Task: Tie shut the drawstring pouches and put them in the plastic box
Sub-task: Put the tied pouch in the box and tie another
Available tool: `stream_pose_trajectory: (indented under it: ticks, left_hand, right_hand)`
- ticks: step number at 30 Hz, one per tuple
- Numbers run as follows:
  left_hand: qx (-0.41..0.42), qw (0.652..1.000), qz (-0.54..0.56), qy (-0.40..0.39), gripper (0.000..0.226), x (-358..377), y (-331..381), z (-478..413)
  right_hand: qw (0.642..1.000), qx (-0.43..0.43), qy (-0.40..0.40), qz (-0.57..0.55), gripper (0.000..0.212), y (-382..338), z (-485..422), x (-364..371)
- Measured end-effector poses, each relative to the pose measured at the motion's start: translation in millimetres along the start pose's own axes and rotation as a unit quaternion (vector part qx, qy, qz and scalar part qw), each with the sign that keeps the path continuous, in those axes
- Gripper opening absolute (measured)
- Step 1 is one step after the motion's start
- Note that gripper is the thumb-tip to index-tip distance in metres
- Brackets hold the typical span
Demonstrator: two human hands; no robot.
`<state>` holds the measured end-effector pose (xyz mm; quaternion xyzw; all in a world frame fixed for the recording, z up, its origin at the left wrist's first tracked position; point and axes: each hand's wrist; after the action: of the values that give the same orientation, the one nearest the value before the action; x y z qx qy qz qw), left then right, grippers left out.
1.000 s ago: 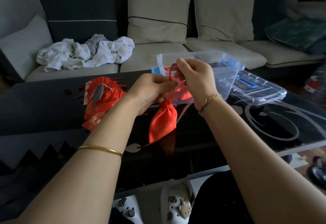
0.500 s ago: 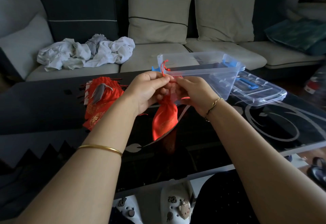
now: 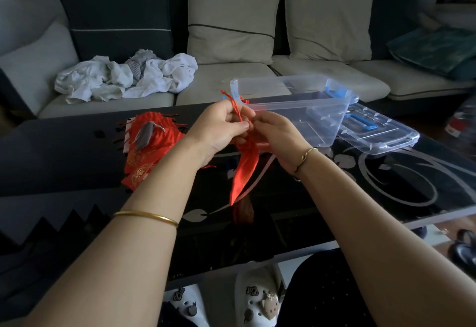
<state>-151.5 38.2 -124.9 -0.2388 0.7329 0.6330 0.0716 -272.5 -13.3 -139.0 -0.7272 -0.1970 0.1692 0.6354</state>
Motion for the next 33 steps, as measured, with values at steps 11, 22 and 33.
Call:
stream_pose_trajectory:
  ticks: [11,22,33]
  left_hand:
    - [0.177,0.945,-0.226,0.155,0.024,5,-7,1]
    - [0.082,0.982,-0.104,0.135,0.013,-1,-10,-1]
    - [-0.016,0.979,-0.148,0.142,0.048,-11,-22,-2]
  right_hand:
    - [0.978,0.136,-0.065,-0.145,0.019,5,1,-1]
    - [0.998,-0.006,0.068,-0.003,0.026,12,-8,-6]
    - [0.959,0.088,0.112,-0.243,0.033,8,-7,-18]
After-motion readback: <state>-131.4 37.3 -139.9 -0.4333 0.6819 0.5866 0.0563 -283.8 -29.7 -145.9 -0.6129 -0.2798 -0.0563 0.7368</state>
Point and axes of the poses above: each hand's wrist, its own z-axis away from the middle knuckle, its own x-axis out of the palm, y = z × x, and after that the axes turned 9 degrees about -z, right-handed
